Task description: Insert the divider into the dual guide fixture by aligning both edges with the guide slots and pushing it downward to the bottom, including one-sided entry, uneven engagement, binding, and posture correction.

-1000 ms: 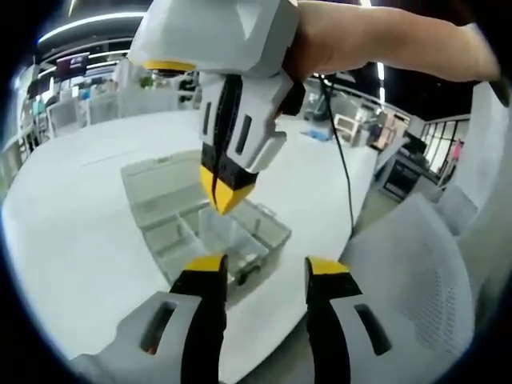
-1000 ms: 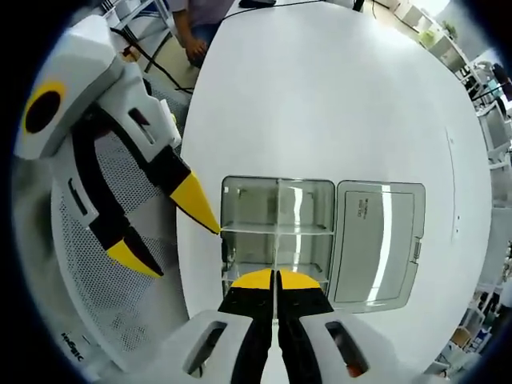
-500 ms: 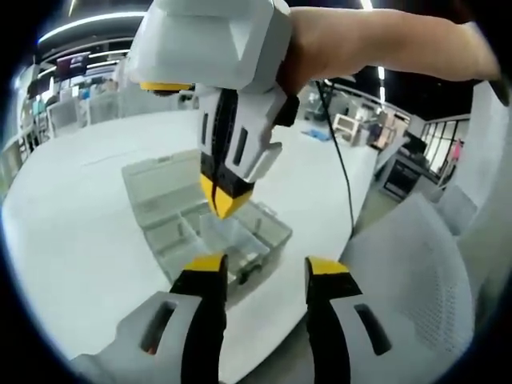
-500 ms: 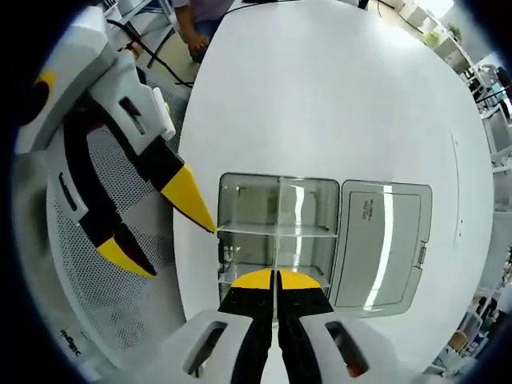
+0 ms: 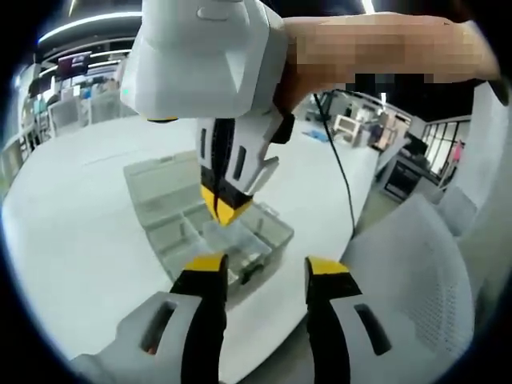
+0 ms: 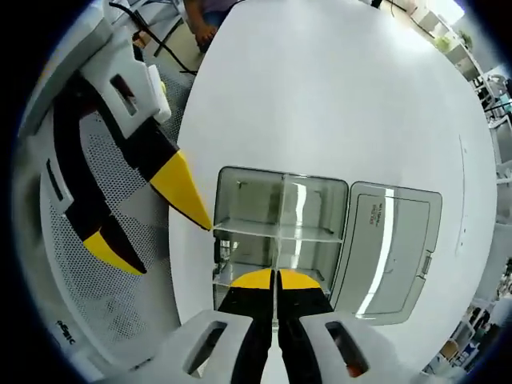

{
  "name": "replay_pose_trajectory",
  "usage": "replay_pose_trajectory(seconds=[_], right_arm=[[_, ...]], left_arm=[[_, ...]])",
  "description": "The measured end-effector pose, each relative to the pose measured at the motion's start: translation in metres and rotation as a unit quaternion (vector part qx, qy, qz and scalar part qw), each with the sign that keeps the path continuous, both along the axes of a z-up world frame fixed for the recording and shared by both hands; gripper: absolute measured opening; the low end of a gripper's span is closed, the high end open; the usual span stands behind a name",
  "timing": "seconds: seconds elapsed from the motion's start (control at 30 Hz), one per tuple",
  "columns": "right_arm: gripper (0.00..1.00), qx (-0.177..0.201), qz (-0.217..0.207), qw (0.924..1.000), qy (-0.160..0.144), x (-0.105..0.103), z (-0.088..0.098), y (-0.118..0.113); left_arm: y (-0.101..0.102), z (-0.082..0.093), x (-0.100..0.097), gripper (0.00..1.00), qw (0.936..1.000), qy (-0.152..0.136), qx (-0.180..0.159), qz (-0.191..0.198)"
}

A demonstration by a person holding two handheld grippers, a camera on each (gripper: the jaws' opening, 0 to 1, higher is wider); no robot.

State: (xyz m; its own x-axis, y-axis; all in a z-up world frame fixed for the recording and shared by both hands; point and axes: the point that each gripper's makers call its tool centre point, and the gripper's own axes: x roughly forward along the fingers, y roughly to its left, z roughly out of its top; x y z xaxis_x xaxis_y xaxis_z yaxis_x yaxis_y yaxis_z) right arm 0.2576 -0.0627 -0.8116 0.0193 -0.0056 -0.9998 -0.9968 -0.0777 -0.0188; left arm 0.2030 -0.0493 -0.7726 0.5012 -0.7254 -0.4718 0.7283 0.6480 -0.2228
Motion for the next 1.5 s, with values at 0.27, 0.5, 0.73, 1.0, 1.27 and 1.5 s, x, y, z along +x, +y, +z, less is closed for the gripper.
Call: replay_pose_trajectory(seconds=[0.27, 0.5, 0.73, 1.0, 1.27, 1.5], right_arm=[[0.00, -0.004, 0.015, 0.9999, 0.002, 0.002, -0.005, 0.000], [0.00, -0.003, 0.017, 0.9998, 0.005, 0.003, -0.007, 0.000], [0.00, -0.005, 0.023, 0.9997, 0.005, 0.004, -0.013, 0.000], [0.00, -0.005, 0.029, 0.9995, 0.007, 0.002, -0.018, 0.000], [0.00, -0.005, 0.033, 0.9994, 0.009, 0.002, -0.019, 0.000], [0.00, -0.007, 0.042, 0.9991, 0.008, 0.004, -0.024, 0.000]], left_arm=[[0.001, 0.002, 0.000, 0.36, 1.0000, 0.000, 0.000, 0.000], [0.000, 0.002, -0.001, 0.36, 1.0000, 0.000, 0.001, 0.000], [0.002, 0.002, 0.000, 0.37, 1.0000, 0.001, 0.002, 0.002], [0.004, 0.001, 0.001, 0.38, 1.0000, 0.001, 0.003, 0.003], [0.003, 0.002, 0.002, 0.38, 1.0000, 0.001, 0.003, 0.003], [0.005, 0.001, 0.005, 0.38, 1.0000, 0.001, 0.003, 0.003]])
